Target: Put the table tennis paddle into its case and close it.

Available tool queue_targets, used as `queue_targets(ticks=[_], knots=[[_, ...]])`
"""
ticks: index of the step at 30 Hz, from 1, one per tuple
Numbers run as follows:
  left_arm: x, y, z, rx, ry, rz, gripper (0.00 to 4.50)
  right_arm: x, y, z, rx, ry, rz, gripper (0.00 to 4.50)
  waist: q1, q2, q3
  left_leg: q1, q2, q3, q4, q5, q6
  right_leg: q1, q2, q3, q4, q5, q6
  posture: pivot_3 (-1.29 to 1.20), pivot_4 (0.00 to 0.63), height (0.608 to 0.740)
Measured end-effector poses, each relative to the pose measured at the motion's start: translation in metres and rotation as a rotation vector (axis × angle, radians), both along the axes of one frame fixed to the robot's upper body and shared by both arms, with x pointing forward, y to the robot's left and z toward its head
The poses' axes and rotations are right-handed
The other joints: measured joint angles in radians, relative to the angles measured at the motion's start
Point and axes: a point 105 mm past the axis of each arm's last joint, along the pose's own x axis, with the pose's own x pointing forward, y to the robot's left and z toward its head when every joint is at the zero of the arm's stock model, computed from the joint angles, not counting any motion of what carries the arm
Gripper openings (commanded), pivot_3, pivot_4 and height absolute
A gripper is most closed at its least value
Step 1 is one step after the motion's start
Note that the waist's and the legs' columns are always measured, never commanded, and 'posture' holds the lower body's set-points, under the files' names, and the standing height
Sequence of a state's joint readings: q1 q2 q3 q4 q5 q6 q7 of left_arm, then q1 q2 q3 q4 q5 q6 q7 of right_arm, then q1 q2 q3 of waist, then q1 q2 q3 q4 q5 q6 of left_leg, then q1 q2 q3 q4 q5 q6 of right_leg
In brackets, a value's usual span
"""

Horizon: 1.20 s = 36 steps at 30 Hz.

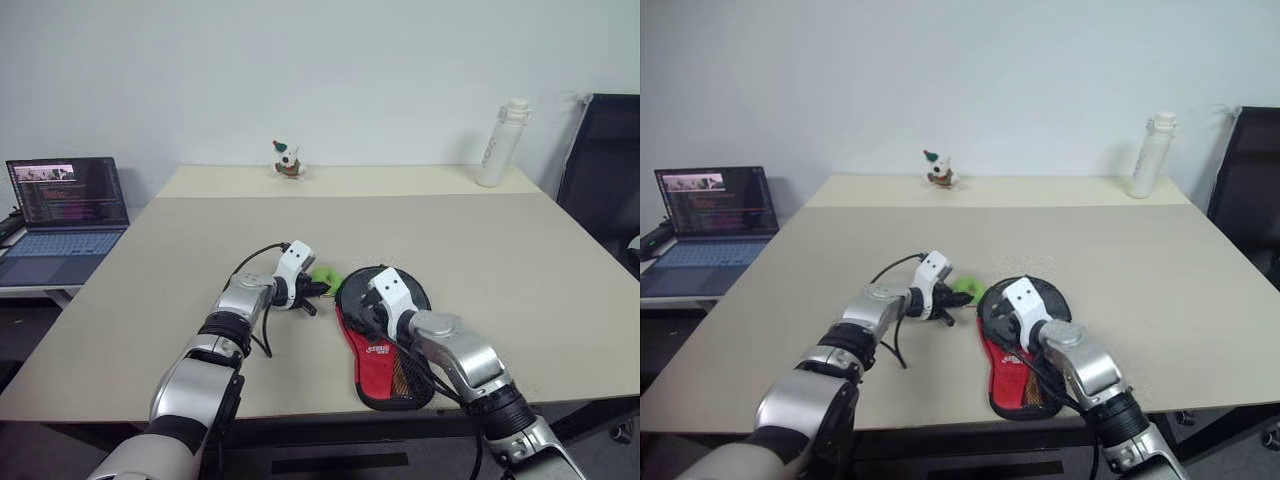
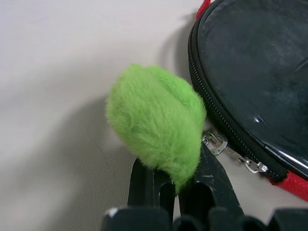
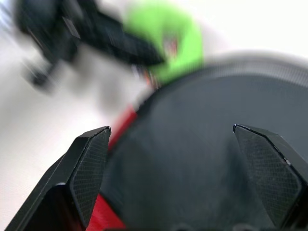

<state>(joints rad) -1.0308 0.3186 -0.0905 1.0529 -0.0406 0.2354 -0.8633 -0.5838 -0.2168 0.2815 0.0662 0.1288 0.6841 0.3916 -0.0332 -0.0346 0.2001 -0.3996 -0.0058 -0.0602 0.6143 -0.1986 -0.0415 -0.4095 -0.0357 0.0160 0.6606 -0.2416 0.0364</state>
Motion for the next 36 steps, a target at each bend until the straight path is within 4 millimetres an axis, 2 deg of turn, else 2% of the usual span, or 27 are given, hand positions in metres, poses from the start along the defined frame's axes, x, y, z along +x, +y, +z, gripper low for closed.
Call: queue_targets(ticks=[4, 9, 15, 18, 23, 28, 36], knots=[[0.004, -0.002, 0.001, -0.010, -0.004, 0.034, 0.01, 0.001, -0.001, -0.004, -0.024, -0.024, 0.003, 4.50, 0.001, -0.001, -0.001, 0.001, 0.000, -0.001, 0.000, 0.000, 0.000, 0.001, 0.000, -0.001, 0.001, 0.000, 0.000, 0.00, 0.150, 0.740], [0.021, 0.003, 0.015, 0.047, -0.080, 0.155, 0.01, -0.003, -0.004, -0.010, -0.022, -0.013, 0.007, 4.50, 0.001, -0.003, -0.002, 0.001, 0.000, -0.002, 0.002, 0.000, 0.000, 0.002, 0.000, -0.001, 0.000, 0.000, 0.001, 0.00, 0.150, 0.740], [0.032, -0.013, 0.019, 0.120, -0.161, 0.243, 0.01, -0.009, -0.003, -0.012, -0.015, -0.004, 0.014, 4.50, 0.002, -0.003, -0.002, 0.001, 0.000, -0.002, 0.002, 0.000, 0.000, 0.003, 0.000, -0.002, -0.001, 0.001, 0.001, 0.00, 0.150, 0.740], [0.036, -0.023, 0.026, 0.153, -0.212, 0.255, 0.01, -0.014, -0.003, -0.015, -0.016, 0.011, 0.013, 4.50, 0.002, -0.004, -0.002, 0.001, 0.000, -0.002, 0.001, 0.000, 0.000, 0.003, 0.000, -0.002, -0.001, 0.001, 0.001, 0.00, 0.150, 0.740], [0.040, -0.050, 0.045, 0.173, -0.310, 0.242, 0.01, -0.030, -0.005, -0.017, -0.019, 0.023, 0.018, 4.50, 0.002, -0.005, -0.003, 0.001, 0.000, -0.002, 0.001, 0.000, 0.000, 0.003, 0.000, -0.001, -0.002, 0.000, 0.002, 0.00, 0.150, 0.740], [0.037, -0.069, 0.049, 0.218, -0.377, 0.189, 0.01, -0.045, -0.009, -0.020, -0.034, 0.032, 0.008, 4.50, 0.001, -0.005, -0.004, 0.001, 0.000, -0.002, 0.001, 0.000, 0.000, 0.003, 0.000, -0.002, -0.002, 0.000, 0.002, 0.00, 0.150, 0.740], [0.033, -0.088, 0.050, 0.380, -0.509, 0.076, 0.01, -0.051, -0.011, -0.023, -0.038, 0.042, -0.014, 4.50, 0.002, -0.008, -0.008, 0.002, 0.000, -0.002, 0.001, 0.000, 0.000, 0.004, 0.000, -0.002, -0.003, 0.000, 0.003, 0.00, 0.150, 0.740]])
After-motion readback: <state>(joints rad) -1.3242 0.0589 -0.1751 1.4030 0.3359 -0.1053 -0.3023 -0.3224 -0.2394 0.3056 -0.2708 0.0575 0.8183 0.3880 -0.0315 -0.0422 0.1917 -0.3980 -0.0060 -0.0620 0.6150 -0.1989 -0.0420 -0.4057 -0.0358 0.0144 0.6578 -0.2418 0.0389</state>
